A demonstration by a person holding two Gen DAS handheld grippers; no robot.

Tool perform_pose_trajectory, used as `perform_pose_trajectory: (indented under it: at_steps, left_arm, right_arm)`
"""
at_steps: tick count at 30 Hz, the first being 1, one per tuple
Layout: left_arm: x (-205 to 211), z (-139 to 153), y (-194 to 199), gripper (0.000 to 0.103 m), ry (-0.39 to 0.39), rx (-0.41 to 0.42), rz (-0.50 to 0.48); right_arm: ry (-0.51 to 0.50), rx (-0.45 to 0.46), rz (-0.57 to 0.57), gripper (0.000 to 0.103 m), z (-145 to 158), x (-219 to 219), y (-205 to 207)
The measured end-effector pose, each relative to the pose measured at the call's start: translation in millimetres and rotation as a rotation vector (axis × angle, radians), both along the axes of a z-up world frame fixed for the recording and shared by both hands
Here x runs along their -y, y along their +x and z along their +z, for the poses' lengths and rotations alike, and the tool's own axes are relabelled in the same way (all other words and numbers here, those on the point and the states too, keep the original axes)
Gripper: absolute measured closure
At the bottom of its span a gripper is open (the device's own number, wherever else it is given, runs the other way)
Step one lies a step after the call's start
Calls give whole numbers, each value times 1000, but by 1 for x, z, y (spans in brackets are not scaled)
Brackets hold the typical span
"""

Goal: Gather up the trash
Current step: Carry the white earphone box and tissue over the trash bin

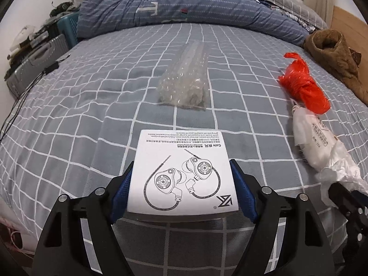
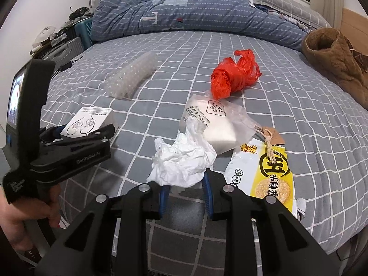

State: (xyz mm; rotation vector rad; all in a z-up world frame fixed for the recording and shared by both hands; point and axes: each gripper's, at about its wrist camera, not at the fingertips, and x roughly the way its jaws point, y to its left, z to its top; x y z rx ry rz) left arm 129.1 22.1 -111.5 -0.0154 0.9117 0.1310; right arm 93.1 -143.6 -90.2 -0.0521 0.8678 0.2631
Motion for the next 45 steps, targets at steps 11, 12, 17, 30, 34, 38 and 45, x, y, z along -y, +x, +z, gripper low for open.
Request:
perform_pose_trajectory:
  at_steps: [11, 12, 17, 30, 34, 38, 45]
  left_arm:
    - [-2, 11, -6, 34, -50, 18, -19]
    - [-1, 15, -8, 34, -56, 27, -23]
    - [2, 27, -19, 34, -74, 52, -37]
    - [7, 54, -63, 34, -119, 108, -74]
    - [8, 57, -75, 34, -130, 109, -79]
    - [12, 57, -86, 34, -128, 105, -86]
    - [19, 57, -102, 34, -124, 104, -95]
  right_arm:
    - [4, 0, -10, 80, 2, 2, 0]
    - [5, 1, -11, 80, 3, 3, 0]
    - [20, 6, -24, 80, 8, 8, -5]
    - [59, 30, -23, 80, 26, 20, -30]
    - [71, 37, -19, 80, 31, 25, -38]
    - [78, 40, -19, 80, 33, 29, -48]
    - [82, 34, -26, 80, 33, 34, -63]
